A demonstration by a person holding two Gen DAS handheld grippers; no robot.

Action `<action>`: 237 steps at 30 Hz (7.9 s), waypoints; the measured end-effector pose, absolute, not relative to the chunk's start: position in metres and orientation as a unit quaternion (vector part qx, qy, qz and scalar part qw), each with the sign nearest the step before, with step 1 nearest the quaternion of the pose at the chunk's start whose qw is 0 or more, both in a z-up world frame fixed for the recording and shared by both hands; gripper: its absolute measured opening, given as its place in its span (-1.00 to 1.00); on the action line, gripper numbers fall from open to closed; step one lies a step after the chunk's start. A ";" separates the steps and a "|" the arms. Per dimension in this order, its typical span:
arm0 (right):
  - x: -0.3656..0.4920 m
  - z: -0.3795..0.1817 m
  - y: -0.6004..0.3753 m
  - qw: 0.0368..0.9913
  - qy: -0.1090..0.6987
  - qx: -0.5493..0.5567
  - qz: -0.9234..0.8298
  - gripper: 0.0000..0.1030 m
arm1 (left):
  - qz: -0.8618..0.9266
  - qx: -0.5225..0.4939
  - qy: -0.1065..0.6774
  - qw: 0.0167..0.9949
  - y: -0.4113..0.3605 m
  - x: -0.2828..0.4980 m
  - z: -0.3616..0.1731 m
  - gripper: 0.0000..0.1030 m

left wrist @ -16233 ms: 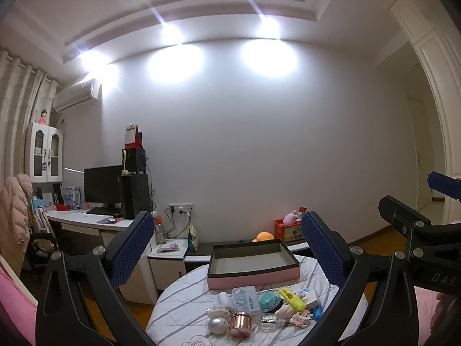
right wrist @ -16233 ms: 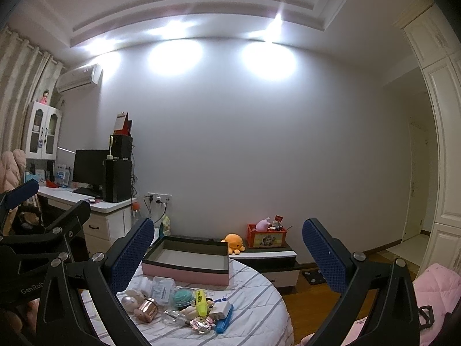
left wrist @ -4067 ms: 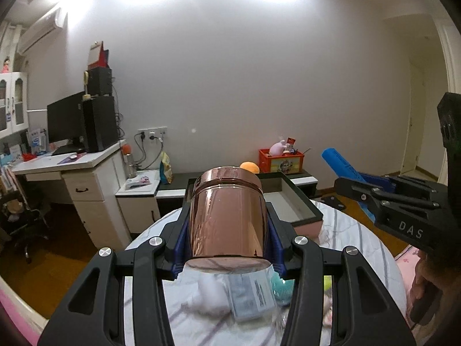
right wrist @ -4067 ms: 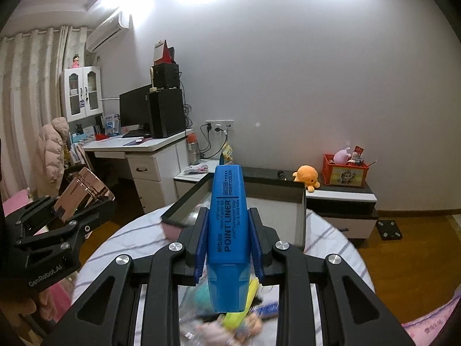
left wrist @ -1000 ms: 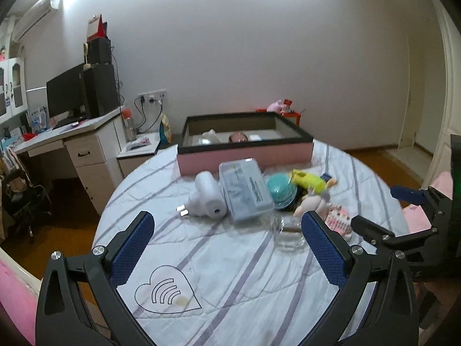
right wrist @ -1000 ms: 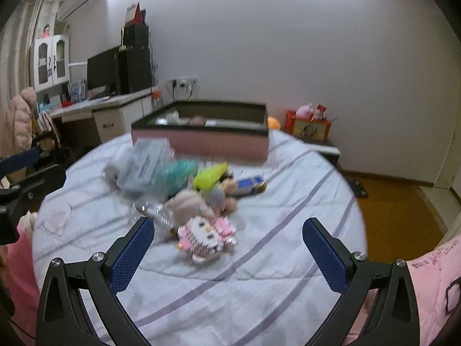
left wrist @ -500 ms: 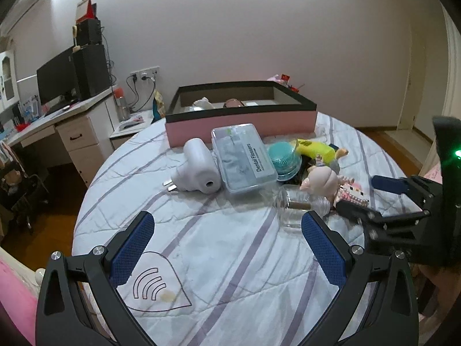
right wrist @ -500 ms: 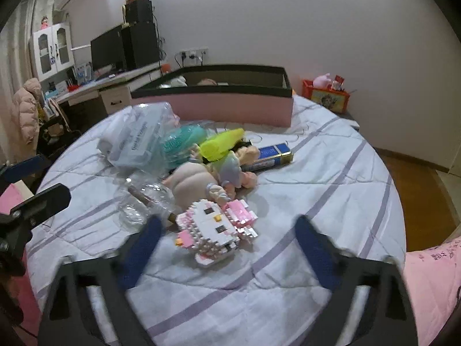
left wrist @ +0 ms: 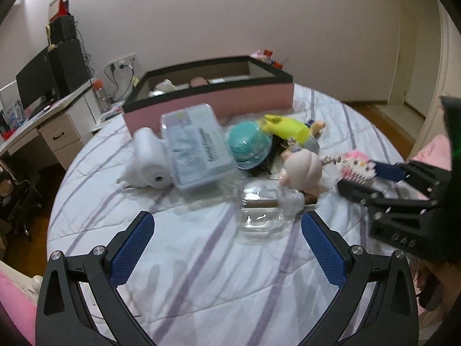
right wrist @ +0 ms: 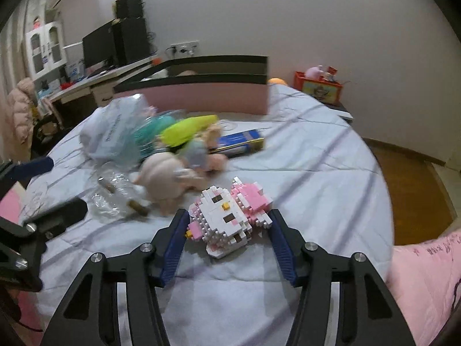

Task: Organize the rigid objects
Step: 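Move both tools back over the bed toward the pile of items, then grasp the glass bottle with left tool while right tool grasps the Hello Kitty block figure, then lift the glass bottle and Hello Kitty figure and carry them toward the pink box, then lower both items into the pink box and open both tools, then move both tools back over the bed toward the remaining items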

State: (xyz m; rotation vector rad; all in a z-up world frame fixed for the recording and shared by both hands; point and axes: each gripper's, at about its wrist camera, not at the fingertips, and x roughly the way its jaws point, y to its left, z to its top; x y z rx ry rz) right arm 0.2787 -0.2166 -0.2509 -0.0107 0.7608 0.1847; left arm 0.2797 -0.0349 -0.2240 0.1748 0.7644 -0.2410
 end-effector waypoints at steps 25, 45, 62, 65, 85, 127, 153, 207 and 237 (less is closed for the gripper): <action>0.302 -0.254 -0.234 0.921 0.378 -0.001 0.092 0.23 | -0.113 0.060 0.439 0.889 -0.066 0.324 -0.248 0.87; 0.297 -0.243 -0.221 0.923 0.364 0.011 0.123 0.17 | -0.094 0.005 0.416 0.905 0.005 0.299 -0.237 0.50; 0.279 -0.202 -0.213 0.942 0.317 0.001 0.115 0.17 | -0.104 -0.003 0.376 0.921 0.013 0.295 -0.211 0.15; 0.282 -0.203 -0.208 0.939 0.323 -0.005 0.118 0.17 | -0.108 -0.014 0.396 0.912 0.016 0.296 -0.222 0.16; 0.290 -0.223 -0.218 0.930 0.345 0.017 0.124 0.17 | -0.105 -0.008 0.407 0.907 0.001 0.315 -0.241 0.10; 0.277 -0.139 -0.163 0.970 0.202 -0.044 0.132 0.17 | -0.049 0.015 0.188 0.981 0.011 0.274 -0.139 0.09; 0.509 -0.170 -0.150 0.933 0.324 -0.091 0.129 0.17 | -0.097 -0.002 0.338 0.936 -0.004 0.534 -0.162 0.10; 0.227 -0.127 -0.175 0.984 0.166 -0.029 0.057 1.00 | -0.033 0.035 0.130 0.990 0.016 0.217 -0.125 1.00; 0.303 -0.235 -0.167 0.929 0.360 -0.009 0.082 0.87 | -0.017 0.010 0.280 0.960 0.037 0.275 -0.201 1.00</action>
